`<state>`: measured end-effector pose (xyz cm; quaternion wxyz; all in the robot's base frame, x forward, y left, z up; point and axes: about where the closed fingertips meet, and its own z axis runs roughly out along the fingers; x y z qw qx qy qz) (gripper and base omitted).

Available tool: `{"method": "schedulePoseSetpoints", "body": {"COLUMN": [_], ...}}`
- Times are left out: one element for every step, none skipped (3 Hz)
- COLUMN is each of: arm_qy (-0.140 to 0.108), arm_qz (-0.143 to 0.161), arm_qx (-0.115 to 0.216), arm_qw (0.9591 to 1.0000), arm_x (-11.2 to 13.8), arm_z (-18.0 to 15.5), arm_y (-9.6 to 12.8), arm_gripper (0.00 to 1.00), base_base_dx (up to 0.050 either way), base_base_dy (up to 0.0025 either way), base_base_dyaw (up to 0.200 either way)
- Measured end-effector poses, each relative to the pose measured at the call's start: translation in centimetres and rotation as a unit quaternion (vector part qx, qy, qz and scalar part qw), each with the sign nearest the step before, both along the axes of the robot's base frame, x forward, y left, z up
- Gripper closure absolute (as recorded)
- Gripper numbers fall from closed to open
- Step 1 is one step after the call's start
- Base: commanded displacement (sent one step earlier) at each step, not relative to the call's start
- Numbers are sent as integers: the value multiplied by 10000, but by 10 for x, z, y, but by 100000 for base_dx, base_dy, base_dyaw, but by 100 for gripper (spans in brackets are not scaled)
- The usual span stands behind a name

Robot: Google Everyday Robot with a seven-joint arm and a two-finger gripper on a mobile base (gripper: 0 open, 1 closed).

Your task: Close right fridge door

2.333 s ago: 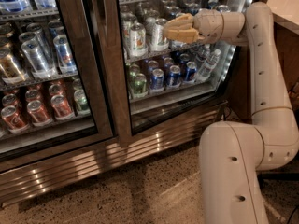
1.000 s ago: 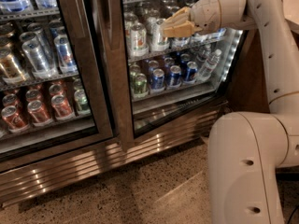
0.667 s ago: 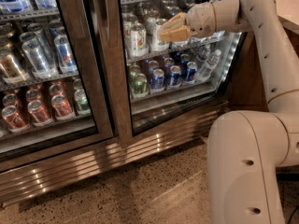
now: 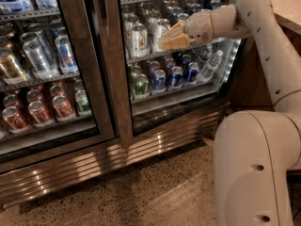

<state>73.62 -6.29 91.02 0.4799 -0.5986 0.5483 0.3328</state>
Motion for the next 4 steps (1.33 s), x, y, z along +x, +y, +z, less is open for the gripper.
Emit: {"method": "schedulePoseSetpoints", "body": {"arm_qy": [0,-1,0,-6], "arm_qz": [0,-1,-79,-73], "arm_qx": [0,-2,-1,20], "arm_qw": [10000,10000,10000,10000], "arm_x": [0,0,-19,-21], "arm_z": [0,0,1,3], "arm_y": [0,0,-2,-4], "arm_gripper": [100,100,100,100], "base_base_dx": [4250,0,4905,0], "base_base_dy": [0,0,-3,0], "base_base_dyaw": [5,0,66,0]}}
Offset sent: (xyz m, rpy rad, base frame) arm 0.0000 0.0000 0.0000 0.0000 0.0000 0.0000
